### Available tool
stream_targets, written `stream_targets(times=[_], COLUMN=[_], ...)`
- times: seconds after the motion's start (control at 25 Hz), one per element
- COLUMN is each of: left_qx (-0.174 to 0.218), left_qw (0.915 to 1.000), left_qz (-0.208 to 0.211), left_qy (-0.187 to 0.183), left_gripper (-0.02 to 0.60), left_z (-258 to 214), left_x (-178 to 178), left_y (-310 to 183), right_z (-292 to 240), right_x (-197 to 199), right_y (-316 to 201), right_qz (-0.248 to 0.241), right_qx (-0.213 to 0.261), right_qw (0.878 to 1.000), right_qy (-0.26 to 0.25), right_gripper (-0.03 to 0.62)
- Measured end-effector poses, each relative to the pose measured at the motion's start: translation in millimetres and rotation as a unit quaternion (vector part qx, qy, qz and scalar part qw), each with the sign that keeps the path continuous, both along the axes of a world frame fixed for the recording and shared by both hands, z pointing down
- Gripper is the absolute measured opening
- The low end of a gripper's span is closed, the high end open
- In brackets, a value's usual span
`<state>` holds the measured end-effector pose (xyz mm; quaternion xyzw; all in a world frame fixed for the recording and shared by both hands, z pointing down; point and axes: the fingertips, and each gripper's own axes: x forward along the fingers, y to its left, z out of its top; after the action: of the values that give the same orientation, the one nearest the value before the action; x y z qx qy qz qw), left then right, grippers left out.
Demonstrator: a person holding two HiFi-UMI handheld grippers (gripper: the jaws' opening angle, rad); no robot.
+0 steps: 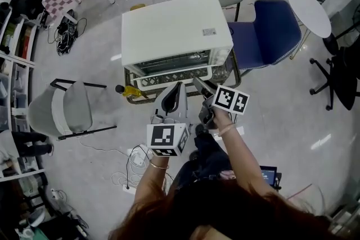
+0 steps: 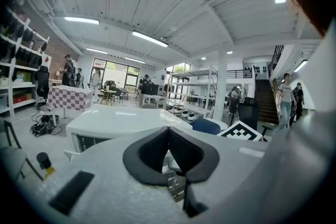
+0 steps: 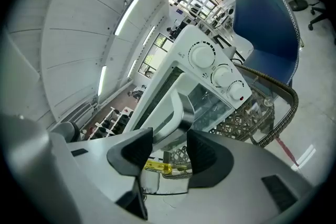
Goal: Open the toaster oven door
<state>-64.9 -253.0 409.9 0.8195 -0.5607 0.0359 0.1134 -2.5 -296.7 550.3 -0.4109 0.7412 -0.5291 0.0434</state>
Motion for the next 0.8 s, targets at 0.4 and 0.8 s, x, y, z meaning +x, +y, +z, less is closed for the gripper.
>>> stream_targets(times=[0.4,0.8], left_qx=[-0.005,-0.017], left_qw=[0.9999,0.9996], left_qz=[-0.013,-0.023], left_qy=[0.004,0.007], left_gripper=[0.014,0.014], left_z=[5.9,24.2], left_x=[-8.8,-15.8], left_y=[17.7,34.7], right_z=[10.7,26.1], right_x=[1.8,3.0], right_y=[24.2,45.3], right_qz=[0.001,-0.001], right_qx=[-0.011,-0.021], right_qw=[1.0,0.999], right_qy=[0.015,0.034], right_gripper=[0.186,0.176])
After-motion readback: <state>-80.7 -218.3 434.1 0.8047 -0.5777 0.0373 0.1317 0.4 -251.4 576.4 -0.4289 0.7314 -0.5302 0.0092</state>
